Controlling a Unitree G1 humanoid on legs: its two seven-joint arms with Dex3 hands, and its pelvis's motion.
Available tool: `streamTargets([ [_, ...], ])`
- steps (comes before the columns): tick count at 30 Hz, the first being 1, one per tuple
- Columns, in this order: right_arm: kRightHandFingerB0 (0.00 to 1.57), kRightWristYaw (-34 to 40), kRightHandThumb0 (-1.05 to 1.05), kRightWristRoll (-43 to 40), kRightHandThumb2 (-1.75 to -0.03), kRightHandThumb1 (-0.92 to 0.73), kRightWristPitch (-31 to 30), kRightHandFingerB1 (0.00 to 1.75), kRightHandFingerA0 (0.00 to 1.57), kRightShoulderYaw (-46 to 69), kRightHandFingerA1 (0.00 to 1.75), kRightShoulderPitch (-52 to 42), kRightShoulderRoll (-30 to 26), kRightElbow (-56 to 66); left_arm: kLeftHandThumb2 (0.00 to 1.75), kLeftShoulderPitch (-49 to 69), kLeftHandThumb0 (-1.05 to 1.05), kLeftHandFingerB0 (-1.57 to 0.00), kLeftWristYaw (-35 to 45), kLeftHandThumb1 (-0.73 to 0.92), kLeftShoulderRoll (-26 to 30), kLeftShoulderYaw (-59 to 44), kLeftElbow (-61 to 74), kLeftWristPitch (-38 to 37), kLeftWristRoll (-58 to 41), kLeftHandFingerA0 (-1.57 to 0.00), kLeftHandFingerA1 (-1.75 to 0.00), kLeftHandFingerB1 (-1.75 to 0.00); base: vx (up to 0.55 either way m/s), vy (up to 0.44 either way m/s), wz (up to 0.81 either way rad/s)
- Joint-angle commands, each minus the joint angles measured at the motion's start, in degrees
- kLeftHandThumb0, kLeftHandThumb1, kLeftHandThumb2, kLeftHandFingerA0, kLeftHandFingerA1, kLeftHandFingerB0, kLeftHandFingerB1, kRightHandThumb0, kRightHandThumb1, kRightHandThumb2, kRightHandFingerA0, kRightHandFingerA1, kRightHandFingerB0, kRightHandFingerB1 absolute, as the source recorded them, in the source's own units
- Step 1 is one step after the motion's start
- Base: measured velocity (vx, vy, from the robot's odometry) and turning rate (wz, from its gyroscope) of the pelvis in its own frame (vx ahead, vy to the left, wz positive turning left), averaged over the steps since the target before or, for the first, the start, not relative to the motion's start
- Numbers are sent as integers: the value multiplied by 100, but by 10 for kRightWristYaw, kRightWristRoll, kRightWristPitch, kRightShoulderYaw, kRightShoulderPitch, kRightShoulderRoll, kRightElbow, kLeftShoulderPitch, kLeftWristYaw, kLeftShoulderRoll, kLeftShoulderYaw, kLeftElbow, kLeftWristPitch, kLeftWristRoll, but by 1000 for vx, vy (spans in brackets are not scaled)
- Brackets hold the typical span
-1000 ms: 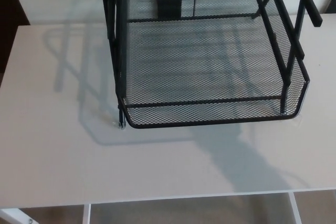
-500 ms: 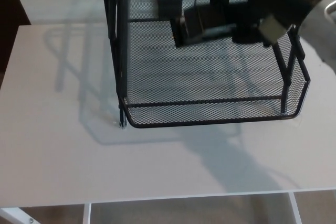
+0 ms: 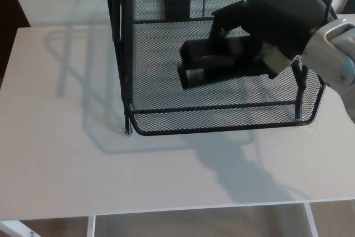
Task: The robot walks towards a desk on which a file tray is kept in the middle and a stapler is kept to its right. The robot lifts the stapler using its right hand and places it on the file tray.
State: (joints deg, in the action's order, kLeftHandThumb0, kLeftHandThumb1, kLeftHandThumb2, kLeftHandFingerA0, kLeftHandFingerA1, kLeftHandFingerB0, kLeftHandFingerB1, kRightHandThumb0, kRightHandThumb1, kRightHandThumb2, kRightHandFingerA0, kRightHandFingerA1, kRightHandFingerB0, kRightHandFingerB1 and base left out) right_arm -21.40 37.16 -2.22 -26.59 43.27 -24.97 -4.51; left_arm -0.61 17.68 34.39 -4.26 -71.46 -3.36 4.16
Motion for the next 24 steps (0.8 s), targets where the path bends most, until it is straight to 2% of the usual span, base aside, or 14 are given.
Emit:
streamTargets([
  [1, 1, -104, -57, 14, -80, -54, -71, 30, 0, 0, 30, 26, -7, 24, 106, 5, -84, -40, 2, 46, 9, 3, 3, -2, 6, -37, -79, -76, 0, 0, 0],
  [2, 0, -111, -64, 23, -70, -50, -70, 15, 0, -1, 0, 31, -13, 29, 108, 5, -83, -34, 8, 47, 10, 2, 3, -4, 3, -30, -76, -73, 0, 0, 0],
  [6, 0, -110, -85, 23, -80, -48, -74, 0, 0, 9, 13, 34, -12, 36, 108, 9, -87, -41, 7, 48, 13, 8, 6, -14, 9, -35, -79, -77, 0, 0, 0],
  [7, 0, -115, -85, 11, -83, -50, -77, 0, 0, 20, 18, 40, -13, 41, 79, 6, -82, -38, -1, 60, 9, 6, 0, -9, 7, -34, -87, -79, 0, 0, 0],
  [8, 0, -122, -85, 10, -83, -50, -78, 0, 0, 24, 19, 44, -17, 46, 107, 4, -87, -39, -1, 47, 8, 3, -1, -3, 4, -35, -79, -76, 0, 0, 0],
  [13, 0, -151, -89, 1, -87, -54, -79, 0, 0, 49, 14, 56, -39, 73, 107, 1, -87, -40, -6, 48, 7, 7, -5, -1, 9, -36, -78, -76, 0, 0, 0],
  [14, 0, -175, -82, -11, -70, -41, -95, 2, 0, 66, 0, 61, -50, 95, 80, -1, -82, -39, -13, 60, 8, 18, -5, 2, 19, -34, -92, -82, 0, 0, 0],
  [15, 0, -195, -86, -20, -76, -43, -111, 3, 0, 79, 0, 66, -58, 113, 106, -3, -85, -42, -14, 45, 9, 19, -5, 4, 20, -37, -79, -76, 0, 0, 0],
  [18, 0, -228, -97, -70, -86, -56, -126, 5, 0, 163, 12, 65, -106, 191, 106, 2, -85, -42, -7, 45, 4, 5, -5, 3, 1, -42, -81, -77, 0, 0, 0],
  [19, 0, -232, -92, -95, -78, -50, -134, 5, 0, 195, 0, 58, -112, 205, 81, 0, -81, -40, -12, 57, 4, 10, -6, 7, 7, -37, -93, -83, 0, 0, 0],
  [20, 0, -230, -89, -123, -79, -50, -139, 10, 0, 239, 0, 45, -122, 224, 106, 0, -86, -43, -13, 46, 6, 11, -5, 12, 8, -42, -81, -77, 0, 0, 0],
  [21, 0, -228, -93, -142, -82, -52, -129, 4, 0, 272, 0, 36, -134, 234, 81, 1, -80, -42, -12, 57, 6, 11, -4, 12, 8, -40, -88, -80, 0, 0, 0],
  [22, 0, -233, -95, -169, -90, -56, -120, 8, 0, 321, 10, 26, -154, 244, 107, 2, -85, -46, -13, 46, 7, 13, -1, 12, 9, -45, -82, -78, 0, 0, 0],
  [24, 0, -262, -97, -204, -90, -57, -152, 7, 0, 398, 6, 15, -182, 257, 85, 3, -79, -44, -13, 56, 7, 12, 2, 13, 8, -41, -88, -80, 0, 0, 0],
])
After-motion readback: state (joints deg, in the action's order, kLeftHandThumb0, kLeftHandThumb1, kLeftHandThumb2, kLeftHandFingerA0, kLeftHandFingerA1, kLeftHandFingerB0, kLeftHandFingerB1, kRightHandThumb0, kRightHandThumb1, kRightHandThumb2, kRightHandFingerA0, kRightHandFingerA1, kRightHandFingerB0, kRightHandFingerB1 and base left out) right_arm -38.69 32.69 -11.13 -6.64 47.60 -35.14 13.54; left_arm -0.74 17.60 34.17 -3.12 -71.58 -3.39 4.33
